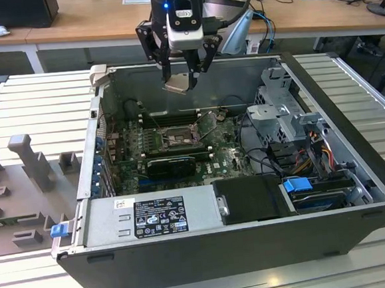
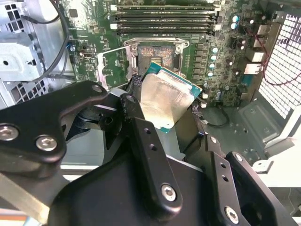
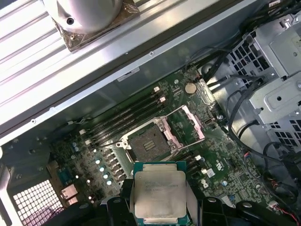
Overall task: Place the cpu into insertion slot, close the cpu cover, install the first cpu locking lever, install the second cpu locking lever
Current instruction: 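Place the cpu into insertion slot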
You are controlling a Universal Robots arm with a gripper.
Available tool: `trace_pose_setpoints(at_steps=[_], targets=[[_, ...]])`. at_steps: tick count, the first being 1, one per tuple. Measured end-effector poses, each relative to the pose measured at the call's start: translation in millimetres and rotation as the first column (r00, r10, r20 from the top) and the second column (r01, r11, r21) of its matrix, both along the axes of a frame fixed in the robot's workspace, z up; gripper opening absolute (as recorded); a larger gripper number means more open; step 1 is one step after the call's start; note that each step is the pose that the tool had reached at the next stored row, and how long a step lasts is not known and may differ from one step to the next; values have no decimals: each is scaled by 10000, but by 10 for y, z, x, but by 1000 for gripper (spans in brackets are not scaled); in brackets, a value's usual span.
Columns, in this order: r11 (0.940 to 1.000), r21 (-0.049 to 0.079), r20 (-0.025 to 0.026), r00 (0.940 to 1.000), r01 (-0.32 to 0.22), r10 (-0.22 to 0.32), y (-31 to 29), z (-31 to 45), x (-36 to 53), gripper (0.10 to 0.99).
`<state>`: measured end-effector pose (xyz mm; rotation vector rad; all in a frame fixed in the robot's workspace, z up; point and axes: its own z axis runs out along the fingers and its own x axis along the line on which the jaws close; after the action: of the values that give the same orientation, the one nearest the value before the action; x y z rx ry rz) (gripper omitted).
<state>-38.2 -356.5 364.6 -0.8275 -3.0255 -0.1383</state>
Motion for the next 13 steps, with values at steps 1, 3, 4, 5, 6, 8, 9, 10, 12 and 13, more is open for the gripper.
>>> trace_pose_setpoints(at_steps=[1, 3, 4, 5, 6, 8, 9, 10, 12, 13], targets=[[10000, 0, 0, 10000, 7, -7, 0, -15, 0, 533], [10000, -2, 5, 10000, 87, -87, 0, -21, 0, 533], [9999, -2, 5, 9999, 170, -170, 0, -23, 0, 533], [9996, -2, 6, 9996, 288, -288, 0, -25, 0, 533], [9993, -6, 6, 9993, 381, -381, 0, -26, 0, 533], [9973, -25, 6, 9973, 739, -738, 0, -29, 0, 533], [9961, -26, 7, 9961, 884, -884, 0, -31, 0, 533], [9950, -27, 7, 9950, 998, -998, 0, -33, 0, 533], [9920, -30, 7, 9920, 1264, -1264, 0, -36, 0, 533], [9887, -29, 7, 9888, 1496, -1496, 0, -39, 0, 533]])
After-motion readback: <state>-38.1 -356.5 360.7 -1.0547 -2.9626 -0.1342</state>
